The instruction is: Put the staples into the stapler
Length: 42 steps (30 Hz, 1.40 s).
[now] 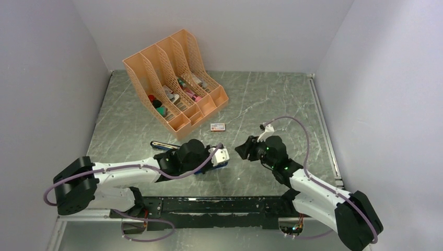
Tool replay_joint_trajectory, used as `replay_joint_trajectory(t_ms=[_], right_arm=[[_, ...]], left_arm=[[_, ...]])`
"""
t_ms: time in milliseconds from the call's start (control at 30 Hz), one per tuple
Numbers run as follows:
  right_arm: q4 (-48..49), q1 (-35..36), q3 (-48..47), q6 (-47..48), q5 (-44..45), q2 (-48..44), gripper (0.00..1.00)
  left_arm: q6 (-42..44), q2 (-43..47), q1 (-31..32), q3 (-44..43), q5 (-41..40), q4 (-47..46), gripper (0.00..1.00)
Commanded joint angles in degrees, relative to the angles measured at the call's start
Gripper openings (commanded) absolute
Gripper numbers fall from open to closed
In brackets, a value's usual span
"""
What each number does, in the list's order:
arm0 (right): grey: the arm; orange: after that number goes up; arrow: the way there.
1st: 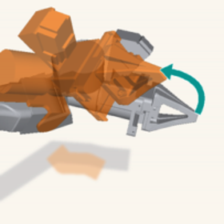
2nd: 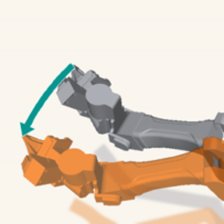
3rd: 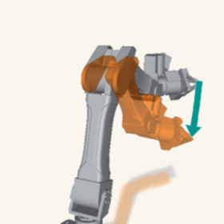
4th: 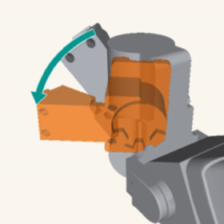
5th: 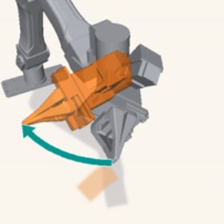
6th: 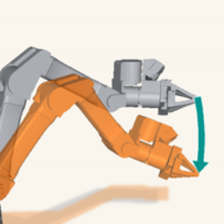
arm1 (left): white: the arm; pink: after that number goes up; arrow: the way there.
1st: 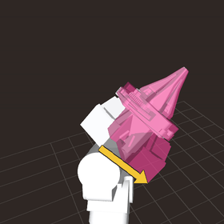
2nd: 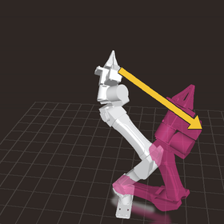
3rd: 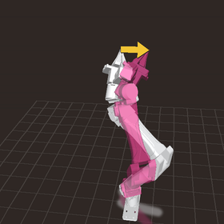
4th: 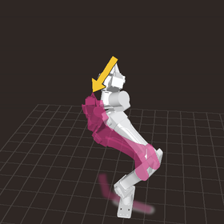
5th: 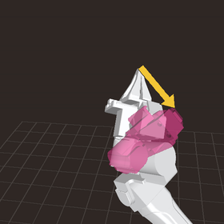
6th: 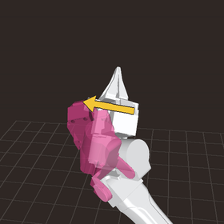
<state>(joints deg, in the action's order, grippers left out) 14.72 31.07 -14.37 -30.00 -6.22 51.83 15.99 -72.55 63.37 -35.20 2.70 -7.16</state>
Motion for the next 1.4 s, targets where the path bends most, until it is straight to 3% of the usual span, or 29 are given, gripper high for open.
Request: replay_joint_trajectory(t_ms=[0,333,733,900,1367], right_arm=[[1.82,4.58,0.25,-5.66,1.39,2.89,0.52],[5.93,12.27,-2.77,-5.06,1.56,10.62,0.53],[8.07,12.82,-0.43,-6.13,5.03,4.22,0.56],[8.79,12.91,-1.32,-5.86,0.87,10.09,0.56],[1.96,13.81,-7.75,-4.92,3.56,27.88,0.54]], left_arm=[[-2.99,3.57,0.35,1.22,-3.27,-7.58,0.07],[-3.17,3.09,0.35,1.25,-5.33,-8.21,0.07],[-3.61,2.24,0.35,1.79,-4.56,-8.81,0.07],[-3.54,2.07,0.35,1.48,-4.74,-9.09,0.07],[-5.47,8.03,0.35,2.15,-7.84,-12.20,0.07]])
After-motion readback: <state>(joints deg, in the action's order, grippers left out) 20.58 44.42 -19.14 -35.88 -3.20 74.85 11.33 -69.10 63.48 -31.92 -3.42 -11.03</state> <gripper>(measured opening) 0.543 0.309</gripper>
